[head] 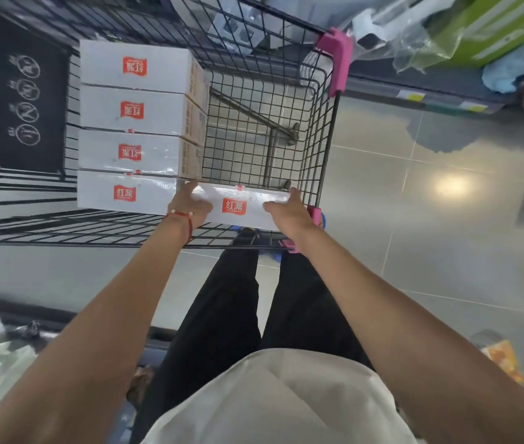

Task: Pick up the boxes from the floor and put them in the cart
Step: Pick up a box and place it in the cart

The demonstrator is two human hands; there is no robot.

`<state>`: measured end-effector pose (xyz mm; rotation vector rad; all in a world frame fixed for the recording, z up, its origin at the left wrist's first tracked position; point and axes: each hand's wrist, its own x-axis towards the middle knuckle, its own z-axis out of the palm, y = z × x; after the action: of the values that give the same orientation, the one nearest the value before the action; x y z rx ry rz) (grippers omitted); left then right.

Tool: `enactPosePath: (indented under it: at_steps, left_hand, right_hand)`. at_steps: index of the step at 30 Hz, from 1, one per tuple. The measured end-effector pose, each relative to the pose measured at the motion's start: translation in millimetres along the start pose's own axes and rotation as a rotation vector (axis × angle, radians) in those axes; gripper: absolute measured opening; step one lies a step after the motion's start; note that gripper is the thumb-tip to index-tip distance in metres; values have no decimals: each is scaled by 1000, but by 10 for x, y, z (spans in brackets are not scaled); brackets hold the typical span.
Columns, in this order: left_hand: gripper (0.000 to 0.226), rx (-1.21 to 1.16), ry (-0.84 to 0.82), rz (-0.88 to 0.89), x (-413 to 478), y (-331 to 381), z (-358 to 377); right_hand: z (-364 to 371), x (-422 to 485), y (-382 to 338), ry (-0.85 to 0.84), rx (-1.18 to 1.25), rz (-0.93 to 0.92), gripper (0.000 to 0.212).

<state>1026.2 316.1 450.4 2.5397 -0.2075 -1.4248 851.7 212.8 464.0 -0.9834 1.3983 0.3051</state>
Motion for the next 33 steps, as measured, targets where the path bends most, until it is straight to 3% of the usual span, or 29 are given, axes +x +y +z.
enactPosePath:
  at_steps: [5, 13, 18, 25, 33]
  left_hand:
    - [66, -25, 88, -37, 49, -11, 72]
    - [56, -61, 12, 37, 19, -57, 34]
    - [48, -116, -30, 156, -134, 28, -128]
    - [34, 11, -205, 483, -665, 645, -288]
    - [30, 78, -391, 813, -1799, 1502, -16]
  right_hand:
    - [-2, 43, 37, -28, -162, -33, 88]
    - [47, -44, 46, 0, -187, 6, 88]
    - [70, -296, 4, 180, -4, -66, 56]
    - [-121, -1027, -127, 448, 686, -181, 14]
    - [-629, -2058, 61, 647, 1053, -367, 20]
